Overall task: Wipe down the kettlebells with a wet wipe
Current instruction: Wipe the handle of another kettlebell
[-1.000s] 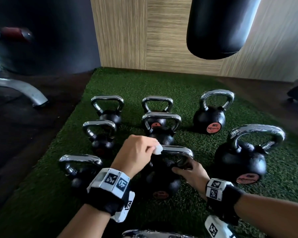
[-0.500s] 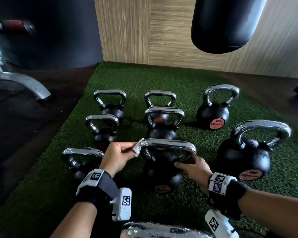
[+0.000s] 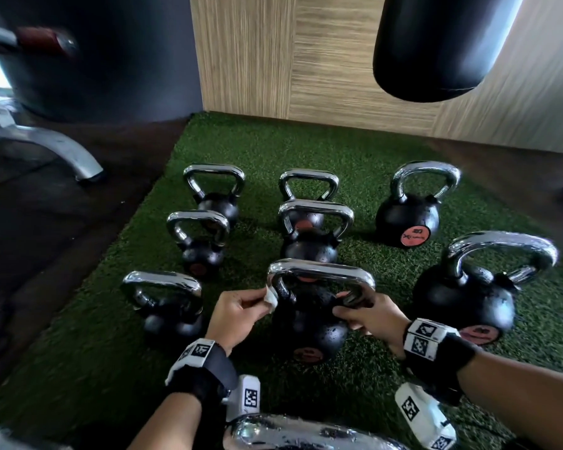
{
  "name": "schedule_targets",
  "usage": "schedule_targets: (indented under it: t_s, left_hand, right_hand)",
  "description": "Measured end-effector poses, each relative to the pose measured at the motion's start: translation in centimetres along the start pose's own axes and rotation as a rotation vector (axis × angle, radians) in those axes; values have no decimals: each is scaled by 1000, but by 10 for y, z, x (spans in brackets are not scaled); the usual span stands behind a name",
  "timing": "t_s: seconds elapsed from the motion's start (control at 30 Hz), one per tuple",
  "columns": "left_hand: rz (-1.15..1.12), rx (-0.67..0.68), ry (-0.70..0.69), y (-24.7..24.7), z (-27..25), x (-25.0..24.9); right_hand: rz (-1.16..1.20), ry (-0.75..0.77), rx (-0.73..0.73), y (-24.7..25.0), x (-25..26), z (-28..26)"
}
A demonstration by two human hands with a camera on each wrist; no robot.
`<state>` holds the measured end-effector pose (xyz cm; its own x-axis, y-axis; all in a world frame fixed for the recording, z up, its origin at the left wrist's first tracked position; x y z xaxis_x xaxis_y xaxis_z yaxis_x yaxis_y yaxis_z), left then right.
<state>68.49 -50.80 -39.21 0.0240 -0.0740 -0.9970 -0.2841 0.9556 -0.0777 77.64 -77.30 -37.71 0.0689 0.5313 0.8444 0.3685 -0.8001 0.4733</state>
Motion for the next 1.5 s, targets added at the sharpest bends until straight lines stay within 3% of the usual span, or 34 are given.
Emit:
schedule_targets:
  t_s: [0.1,0.2,0.33,0.43,0.53,0.67,0.77,0.87,0.97,1.07,1.23,1.33,1.5]
  left_hand:
    - [21,37,-5,0,-3,-4]
    - [72,-46,-46,2,-1,-9]
    - [376,-133,-150,-3,13,-22]
    - [500,-124,-191,-19,32,-33]
    - [563,-40,-161,-41,58,-40]
    - [647,51,-164,-73,77,-48]
    - [746,165,-106,-85,83,-53]
    - [572,261,60,-81,85,-50]
    - [474,355,53,-83,79,-47]
    - [487,260,11,-79,77,-44]
    - [520,193,8,-79,95,-58]
    - [422,196,9,-82,95,-62]
    - [672,159,-99,-81,97,-75]
  right_hand:
    - [-129,15,-47,3,1,-1]
    - [-260,12,-105,10,3,-8]
    - [-382,65,-112,14,0,-26]
    - [-458,200,-130,9,3,-43]
    - [-567,319,-55,-7,19,-56]
    - [-512,421,98,-35,30,-60]
    - [-424,323,67,-33,32,-41]
    - [-356,228,-117,-19,35,-21]
    - [-325,61,-13,-30,23,-4]
    - [-226,11,87,-40,16,2]
    - [-258,27,108,-40,16,3]
    - [-260,27,108,-39,14,3]
    - [-231,38,100,-37,10,6]
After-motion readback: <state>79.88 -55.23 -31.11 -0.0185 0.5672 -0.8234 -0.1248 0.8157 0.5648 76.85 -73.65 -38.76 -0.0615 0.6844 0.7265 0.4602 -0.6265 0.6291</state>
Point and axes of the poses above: each hand's wrist, its own z-axis towards the middle knuckle, its own y-axis out of the back of the hand, x = y × z, the point moved 6 cm from there along z, towards the middle knuckle, and after that the axes turned 5 degrees about -z, right-handed, at the moved point
